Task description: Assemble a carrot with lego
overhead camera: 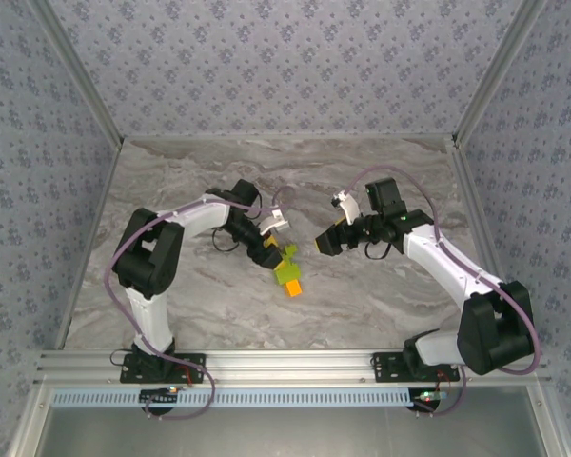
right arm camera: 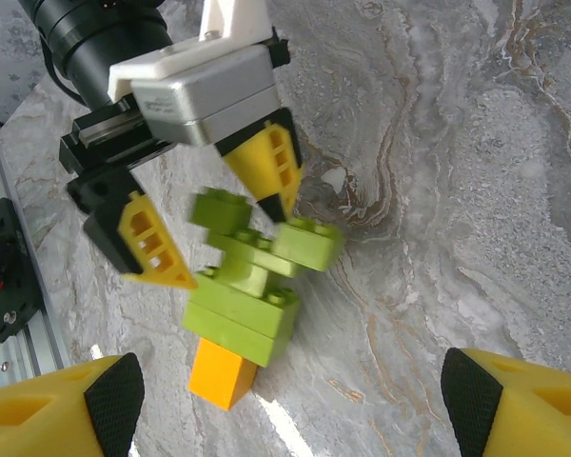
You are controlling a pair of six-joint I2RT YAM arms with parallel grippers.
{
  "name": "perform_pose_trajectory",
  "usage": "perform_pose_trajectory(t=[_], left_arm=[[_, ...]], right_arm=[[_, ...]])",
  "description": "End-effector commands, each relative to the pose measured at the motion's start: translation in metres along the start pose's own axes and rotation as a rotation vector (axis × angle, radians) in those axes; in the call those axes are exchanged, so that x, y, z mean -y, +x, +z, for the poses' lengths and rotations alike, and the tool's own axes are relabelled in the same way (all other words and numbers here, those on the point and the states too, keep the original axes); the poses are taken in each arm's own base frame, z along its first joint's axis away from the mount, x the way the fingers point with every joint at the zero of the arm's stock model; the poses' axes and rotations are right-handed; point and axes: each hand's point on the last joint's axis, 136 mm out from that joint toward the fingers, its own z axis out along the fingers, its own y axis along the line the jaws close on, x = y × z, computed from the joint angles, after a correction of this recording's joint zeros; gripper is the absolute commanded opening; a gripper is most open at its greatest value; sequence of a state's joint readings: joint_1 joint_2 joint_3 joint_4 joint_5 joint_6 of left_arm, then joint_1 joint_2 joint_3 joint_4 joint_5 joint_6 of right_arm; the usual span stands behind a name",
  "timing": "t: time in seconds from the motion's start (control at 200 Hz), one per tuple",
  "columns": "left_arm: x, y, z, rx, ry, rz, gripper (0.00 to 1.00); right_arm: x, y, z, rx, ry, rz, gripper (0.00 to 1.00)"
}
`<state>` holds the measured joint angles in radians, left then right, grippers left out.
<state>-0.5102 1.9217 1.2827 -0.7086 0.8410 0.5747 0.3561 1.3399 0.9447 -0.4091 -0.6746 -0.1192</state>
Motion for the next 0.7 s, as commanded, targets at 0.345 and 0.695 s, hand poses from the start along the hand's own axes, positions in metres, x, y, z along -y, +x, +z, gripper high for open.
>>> perform_pose_trajectory(t=[0.345,0.695], left_arm=[[-0.035,-0.022,-0.024,0.092,-0.169,0.004,0.97],[-0.094,-0.022,-0.149,0.401,-0.773,-0.081,0.97]], right_arm=[[0.009,-0.001,-0.006,0.033,0.108,-0.003,0.88],[0.077,-0.022,-0.060,0.197,0.537,0.077,0.94]])
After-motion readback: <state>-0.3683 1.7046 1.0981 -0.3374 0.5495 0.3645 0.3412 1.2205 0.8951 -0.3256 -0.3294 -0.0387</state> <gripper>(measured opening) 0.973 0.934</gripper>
